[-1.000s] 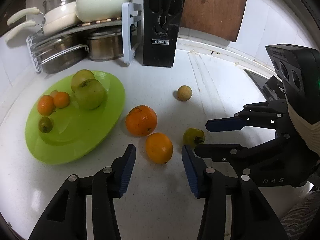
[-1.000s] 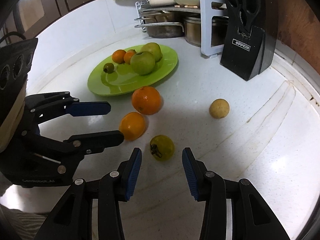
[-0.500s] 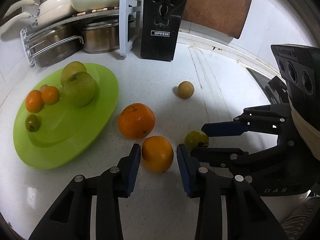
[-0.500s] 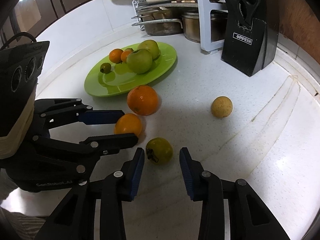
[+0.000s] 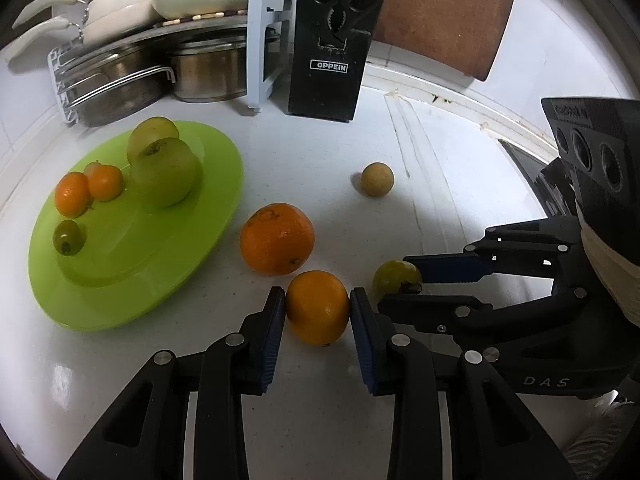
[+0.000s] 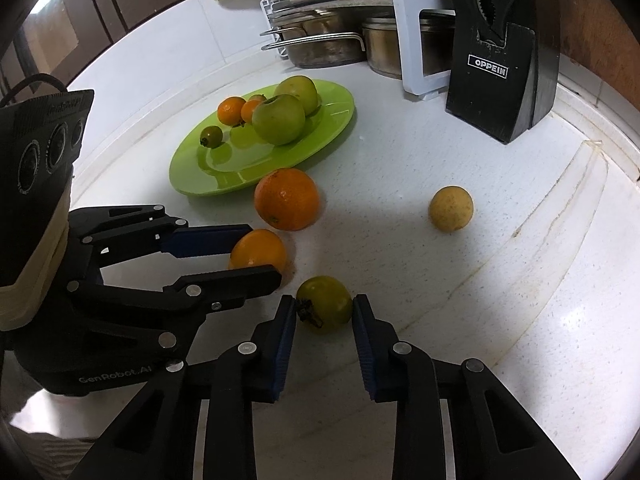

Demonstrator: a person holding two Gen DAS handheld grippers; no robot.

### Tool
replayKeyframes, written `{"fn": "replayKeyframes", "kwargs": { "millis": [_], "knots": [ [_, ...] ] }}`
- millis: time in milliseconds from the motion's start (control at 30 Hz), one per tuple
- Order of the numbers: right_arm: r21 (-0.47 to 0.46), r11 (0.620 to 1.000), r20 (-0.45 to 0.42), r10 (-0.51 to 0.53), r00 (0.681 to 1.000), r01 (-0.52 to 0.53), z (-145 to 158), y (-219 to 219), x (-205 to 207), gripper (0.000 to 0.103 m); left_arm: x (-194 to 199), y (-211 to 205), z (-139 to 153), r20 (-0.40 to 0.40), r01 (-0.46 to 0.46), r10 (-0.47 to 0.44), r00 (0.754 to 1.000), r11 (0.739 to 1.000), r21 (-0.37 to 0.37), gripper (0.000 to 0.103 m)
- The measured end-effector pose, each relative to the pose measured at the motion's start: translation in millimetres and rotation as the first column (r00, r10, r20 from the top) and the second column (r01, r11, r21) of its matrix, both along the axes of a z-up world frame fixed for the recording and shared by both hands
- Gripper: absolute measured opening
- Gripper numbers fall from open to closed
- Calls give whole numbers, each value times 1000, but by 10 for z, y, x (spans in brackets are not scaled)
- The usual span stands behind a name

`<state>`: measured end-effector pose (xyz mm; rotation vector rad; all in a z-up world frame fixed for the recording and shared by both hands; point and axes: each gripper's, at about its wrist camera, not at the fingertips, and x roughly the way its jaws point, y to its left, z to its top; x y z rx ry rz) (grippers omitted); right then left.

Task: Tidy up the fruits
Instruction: 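Close the left tool on the orange while the right tool grips the green tomato, then carry the orange and green tomato over the green plate with both tools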

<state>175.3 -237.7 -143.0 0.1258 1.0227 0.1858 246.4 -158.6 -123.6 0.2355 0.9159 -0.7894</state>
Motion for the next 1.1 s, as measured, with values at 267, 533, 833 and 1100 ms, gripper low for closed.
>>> {"fn": "replayKeyframes", "kwargs": {
  "millis": [267, 533, 833, 1100],
  "knots": [
    [11, 1000, 17, -2, 1000, 2, 66, -4, -24, 30, -62, 61, 114, 22, -26, 26, 999, 1000, -17, 33],
    [1, 1000, 63, 17, 998, -17, 233, 42, -62, 30, -151, 214, 259, 39, -82, 84, 996, 995, -52, 33],
    [-11, 999, 126, 45, 991, -44, 469, 192, -112, 30, -259, 447, 502, 89, -130, 139, 986, 987, -97, 33],
    [-8, 998, 177, 55, 983, -55, 644, 319, -74, 30, -277, 645, 682, 124, -182, 195, 973, 977, -111, 33]
  ]
}}
